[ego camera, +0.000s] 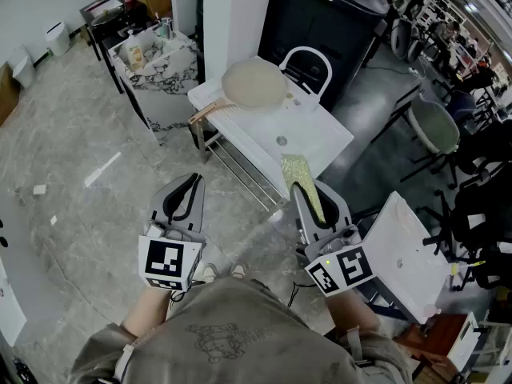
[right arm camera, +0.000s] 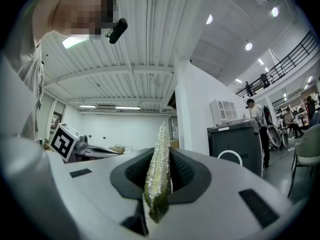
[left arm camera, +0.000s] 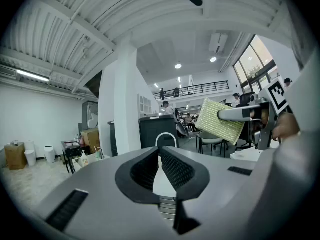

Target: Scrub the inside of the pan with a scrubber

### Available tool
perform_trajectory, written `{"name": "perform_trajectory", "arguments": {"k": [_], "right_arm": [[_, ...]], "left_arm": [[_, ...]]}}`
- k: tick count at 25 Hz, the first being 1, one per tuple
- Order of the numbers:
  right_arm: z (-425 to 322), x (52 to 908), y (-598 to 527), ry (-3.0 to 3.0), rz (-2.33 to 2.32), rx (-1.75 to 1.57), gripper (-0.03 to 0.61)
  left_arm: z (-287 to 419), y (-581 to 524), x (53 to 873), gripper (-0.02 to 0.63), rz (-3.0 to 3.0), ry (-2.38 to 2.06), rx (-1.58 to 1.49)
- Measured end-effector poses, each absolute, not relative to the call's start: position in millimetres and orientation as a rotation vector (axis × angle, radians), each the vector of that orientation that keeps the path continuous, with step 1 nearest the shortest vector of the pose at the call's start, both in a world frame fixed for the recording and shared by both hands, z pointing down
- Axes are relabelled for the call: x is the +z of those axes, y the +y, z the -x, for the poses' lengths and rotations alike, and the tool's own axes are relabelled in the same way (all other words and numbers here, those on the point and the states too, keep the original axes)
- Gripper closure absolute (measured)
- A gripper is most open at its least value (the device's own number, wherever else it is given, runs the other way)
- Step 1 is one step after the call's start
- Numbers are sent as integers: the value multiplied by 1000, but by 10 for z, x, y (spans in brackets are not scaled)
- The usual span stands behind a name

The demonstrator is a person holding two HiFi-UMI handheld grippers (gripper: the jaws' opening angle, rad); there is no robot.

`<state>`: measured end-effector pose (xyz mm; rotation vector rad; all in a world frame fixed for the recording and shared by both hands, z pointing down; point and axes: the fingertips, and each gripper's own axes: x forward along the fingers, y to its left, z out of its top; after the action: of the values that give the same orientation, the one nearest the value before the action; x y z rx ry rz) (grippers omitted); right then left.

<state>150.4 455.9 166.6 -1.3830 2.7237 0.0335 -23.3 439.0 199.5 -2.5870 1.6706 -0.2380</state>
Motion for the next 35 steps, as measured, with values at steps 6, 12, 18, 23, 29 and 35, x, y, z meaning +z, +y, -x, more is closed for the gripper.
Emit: {"name": "perform_trajectory", "arguments": {"k": [6,12,18,23,29,35], "right_arm": [[-1489,1684,4525,2728,1350,24,505],[-1535,1706,4463,2729,1331,6,505],[-1624,1778,4313,2745,1307,-9,505],[-1743,1866,4154,2752,1290,-19,505],[-1863,1973,3953,2746,1284,-39,505],[-1895,2042,3740,2743,1288,-50,505]], "left_arm": [[160,4361,2027,581,2588,1642,-255],[101,4304,2048,581,2584,1644,-270],[8,4181,2115,581,2574,1665,-291],[-39,4051,2199,581,2539,1698,-324],[8,3894,2261,581,2482,1757,-354],[136,3698,2320,581,2428,1784,-405]]}}
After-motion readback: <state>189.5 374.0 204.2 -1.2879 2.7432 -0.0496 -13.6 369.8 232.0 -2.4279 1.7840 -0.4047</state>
